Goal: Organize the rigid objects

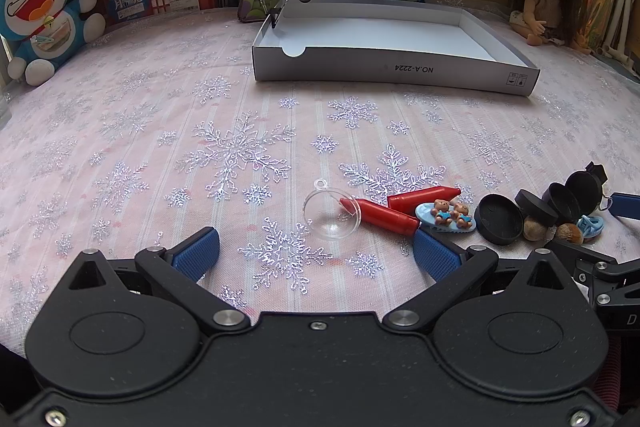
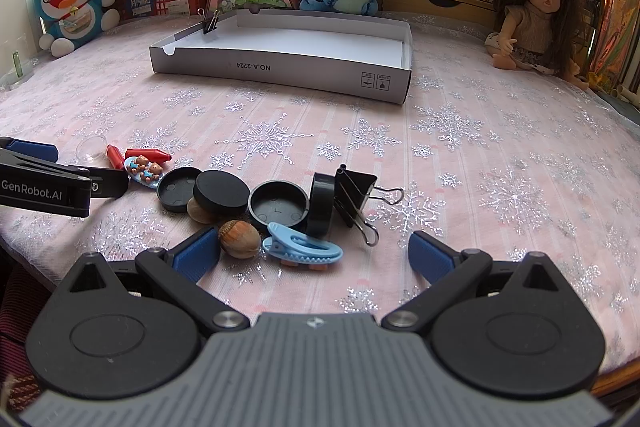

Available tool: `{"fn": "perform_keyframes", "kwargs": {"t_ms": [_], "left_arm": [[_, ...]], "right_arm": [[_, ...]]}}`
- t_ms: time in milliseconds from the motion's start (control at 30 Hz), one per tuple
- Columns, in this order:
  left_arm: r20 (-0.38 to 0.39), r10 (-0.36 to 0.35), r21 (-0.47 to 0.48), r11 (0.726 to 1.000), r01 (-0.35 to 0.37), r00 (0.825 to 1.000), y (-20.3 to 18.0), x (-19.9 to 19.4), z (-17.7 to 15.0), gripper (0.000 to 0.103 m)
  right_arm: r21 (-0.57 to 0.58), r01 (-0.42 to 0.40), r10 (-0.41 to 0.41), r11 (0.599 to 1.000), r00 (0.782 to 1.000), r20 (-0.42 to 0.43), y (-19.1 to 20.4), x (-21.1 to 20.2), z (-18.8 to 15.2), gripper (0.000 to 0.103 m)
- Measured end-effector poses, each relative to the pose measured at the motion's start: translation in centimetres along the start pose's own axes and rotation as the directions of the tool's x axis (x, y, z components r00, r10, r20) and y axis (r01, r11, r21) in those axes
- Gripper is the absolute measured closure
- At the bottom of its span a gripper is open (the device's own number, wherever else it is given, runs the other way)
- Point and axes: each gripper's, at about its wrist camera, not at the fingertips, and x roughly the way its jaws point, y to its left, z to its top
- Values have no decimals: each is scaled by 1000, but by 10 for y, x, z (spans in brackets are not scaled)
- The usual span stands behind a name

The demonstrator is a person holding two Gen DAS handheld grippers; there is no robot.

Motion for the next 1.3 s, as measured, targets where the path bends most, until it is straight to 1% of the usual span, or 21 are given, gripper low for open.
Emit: {"fn": "perform_keyframes", "kwargs": {"t_ms": [433,567,700,833,1033,1200,1233,1300], "left_arm": [[0,-1,0,1000,1,1000,0,0,0,0],[0,-1,2,1000,1,1000,0,0,0,0],[17,-4,3,1000,4,1000,3,-2,-4,0],[36,-14,14,1000,13,999,6,-5,-8,0],[45,-28,27,999,27,999,9,-6,-9,2],[80,-65,58,996,61,995,6,-12,-9,22],[85,-74,65,996,69,994,5,-12,-10,24],[94,-90,72,994,83,991,5,-13,-9,31]], "right_arm": [[1,0,0,1000,1000,1,0,2,1,0],[2,-2,2,1000,1000,14,-1,5,1,0],[-8,-15,15,1000,999,45,-1,0,-5,0],[3,-20,20,1000,999,34,-5,0,-4,0],[-18,-40,41,999,997,62,-7,-7,-8,1],[-23,-58,60,998,994,88,-10,-14,-10,10],[-25,-62,64,998,994,93,-10,-15,-10,11],[-31,-68,71,997,992,104,-10,-18,-11,16]]}}
